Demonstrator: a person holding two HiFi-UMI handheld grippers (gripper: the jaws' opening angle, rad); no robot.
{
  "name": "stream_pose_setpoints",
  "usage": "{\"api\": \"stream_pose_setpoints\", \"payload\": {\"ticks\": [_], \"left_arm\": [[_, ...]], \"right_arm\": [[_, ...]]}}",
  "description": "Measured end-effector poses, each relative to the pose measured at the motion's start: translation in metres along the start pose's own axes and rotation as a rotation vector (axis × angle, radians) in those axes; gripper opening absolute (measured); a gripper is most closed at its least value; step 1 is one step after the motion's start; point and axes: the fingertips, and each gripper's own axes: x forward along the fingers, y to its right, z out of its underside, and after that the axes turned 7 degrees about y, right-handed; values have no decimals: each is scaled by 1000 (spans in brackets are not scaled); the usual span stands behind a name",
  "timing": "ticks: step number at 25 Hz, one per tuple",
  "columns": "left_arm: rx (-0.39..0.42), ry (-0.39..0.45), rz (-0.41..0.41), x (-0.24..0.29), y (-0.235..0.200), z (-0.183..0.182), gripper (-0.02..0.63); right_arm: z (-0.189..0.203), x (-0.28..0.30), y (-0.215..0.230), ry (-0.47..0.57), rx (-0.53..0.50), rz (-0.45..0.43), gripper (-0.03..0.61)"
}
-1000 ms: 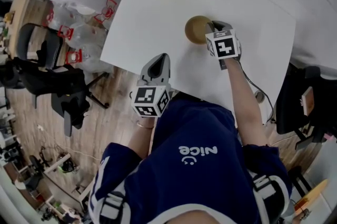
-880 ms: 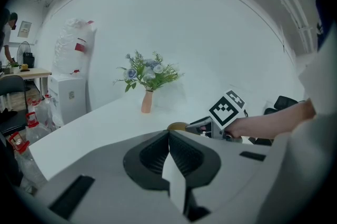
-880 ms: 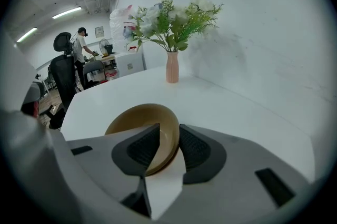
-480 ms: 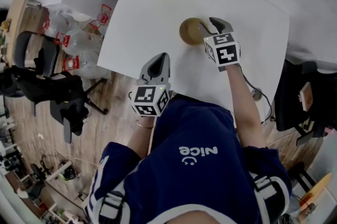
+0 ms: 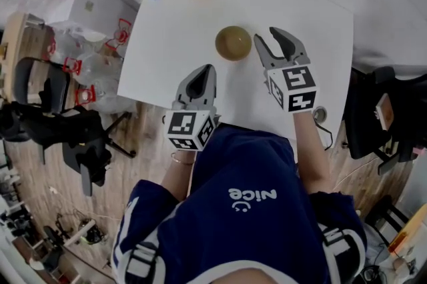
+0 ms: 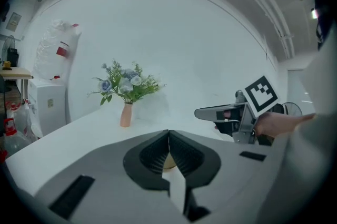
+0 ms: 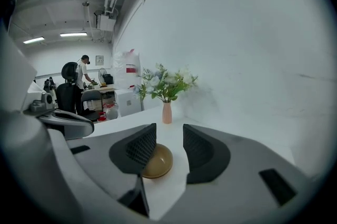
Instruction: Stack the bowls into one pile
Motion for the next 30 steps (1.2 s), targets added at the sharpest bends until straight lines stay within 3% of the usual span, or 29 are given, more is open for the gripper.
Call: {"api": "stream_pose_setpoints", "payload": {"ticks": [7, 15, 23, 30], "left_arm": [[19, 28, 48, 1, 14, -7, 17], [38, 54, 97, -1, 31, -8, 17], [40, 36, 113, -13, 32, 5, 17], [50, 37, 141, -7, 41, 8, 17]], "right_arm": [[-4, -55, 11, 84, 21, 87, 173], [18, -111, 18, 172, 59, 197, 172], [56, -148, 15, 146, 92, 284, 172], [72, -151, 15, 105, 87, 305, 172]]}}
